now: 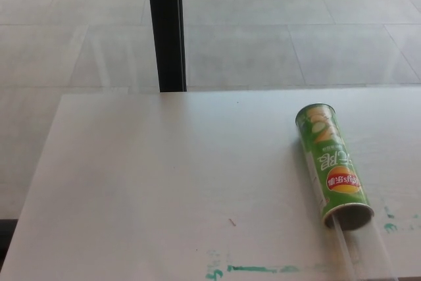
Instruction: Use the right hand as a fist to push the chips tray inside its container kept in the middle of the desk
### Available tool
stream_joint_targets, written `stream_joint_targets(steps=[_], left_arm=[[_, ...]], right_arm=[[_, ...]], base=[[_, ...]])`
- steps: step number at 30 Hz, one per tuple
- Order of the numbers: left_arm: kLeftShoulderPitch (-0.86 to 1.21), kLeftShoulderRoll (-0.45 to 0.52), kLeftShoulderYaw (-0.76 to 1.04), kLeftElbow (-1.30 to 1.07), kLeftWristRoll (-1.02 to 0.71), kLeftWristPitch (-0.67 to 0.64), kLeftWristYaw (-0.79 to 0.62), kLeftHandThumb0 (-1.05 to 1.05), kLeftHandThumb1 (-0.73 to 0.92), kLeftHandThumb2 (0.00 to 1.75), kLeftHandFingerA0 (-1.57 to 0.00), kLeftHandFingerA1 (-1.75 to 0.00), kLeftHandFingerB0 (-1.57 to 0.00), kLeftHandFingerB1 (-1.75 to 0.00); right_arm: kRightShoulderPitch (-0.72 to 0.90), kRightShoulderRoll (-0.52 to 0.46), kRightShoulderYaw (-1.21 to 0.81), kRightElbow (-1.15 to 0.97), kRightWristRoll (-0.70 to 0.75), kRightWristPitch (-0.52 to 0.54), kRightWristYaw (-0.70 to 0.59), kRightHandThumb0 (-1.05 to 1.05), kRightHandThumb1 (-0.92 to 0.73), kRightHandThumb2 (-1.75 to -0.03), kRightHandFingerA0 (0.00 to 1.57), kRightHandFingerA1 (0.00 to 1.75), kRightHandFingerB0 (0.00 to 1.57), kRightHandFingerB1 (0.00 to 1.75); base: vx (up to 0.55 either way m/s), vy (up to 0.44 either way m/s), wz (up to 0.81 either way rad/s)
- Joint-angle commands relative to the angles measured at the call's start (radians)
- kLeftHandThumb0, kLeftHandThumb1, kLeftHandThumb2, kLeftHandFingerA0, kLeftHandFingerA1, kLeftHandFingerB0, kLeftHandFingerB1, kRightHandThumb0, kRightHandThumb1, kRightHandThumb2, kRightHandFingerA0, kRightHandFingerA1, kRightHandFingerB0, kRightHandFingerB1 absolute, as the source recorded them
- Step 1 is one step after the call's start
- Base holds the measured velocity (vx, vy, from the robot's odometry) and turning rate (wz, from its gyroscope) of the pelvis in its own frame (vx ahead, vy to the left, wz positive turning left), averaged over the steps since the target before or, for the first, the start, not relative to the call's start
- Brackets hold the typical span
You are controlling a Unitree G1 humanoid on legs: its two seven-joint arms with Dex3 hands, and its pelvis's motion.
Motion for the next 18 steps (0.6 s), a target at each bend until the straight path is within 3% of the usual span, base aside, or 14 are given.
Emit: stream_joint_targets(steps=[1, 8, 12, 15, 18], left_arm=[[0.009, 0.048, -0.004, 0.02, -0.015, -0.018, -0.003, -0.73, 0.92, 0.7, -0.58, -0.61, -0.51, -0.49], [0.007, 0.047, 0.003, 0.022, -0.021, -0.021, -0.004, -0.75, 0.92, 0.7, -0.59, -0.61, -0.52, -0.49], [0.01, 0.048, 0.005, 0.022, -0.025, -0.021, -0.011, -0.74, 0.92, 0.69, -0.56, -0.6, -0.52, -0.49], [0.004, 0.051, 0.008, 0.029, -0.028, -0.014, -0.011, -0.74, 0.92, 0.69, -0.55, -0.59, -0.49, -0.48], [0.009, 0.053, 0.012, 0.025, -0.031, -0.016, -0.019, -0.74, 0.92, 0.69, -0.55, -0.61, -0.5, -0.49]], right_arm=[[-0.013, -0.127, 0.095, 0.003, -0.583, -0.095, 0.023, -0.68, -0.73, -0.63, 0.89, 1.05, 0.62, 0.53], [-0.09, -0.127, 0.162, 0.034, -0.721, -0.045, -0.016, -0.66, -0.72, -0.62, 0.91, 0.91, 0.63, 0.51], [-0.136, -0.109, 0.241, 0.081, -0.837, -0.01, -0.046, -0.64, -0.72, -0.62, 0.9, 1.04, 0.62, 0.52], [-0.153, -0.093, 0.285, 0.099, -0.88, 0.029, -0.038, -0.66, -0.73, -0.62, 0.84, 0.78, 0.61, 0.5], [-0.186, -0.077, 0.334, 0.121, -0.943, 0.071, -0.026, -0.65, -0.72, -0.62, 0.88, 0.88, 0.61, 0.49]], base=[[0.0, 0.0, 0.0], [0.0, 0.0, 0.0], [0.0, 0.0, 0.0], [0.0, 0.0, 0.0], [0.0, 0.0, 0.0]])
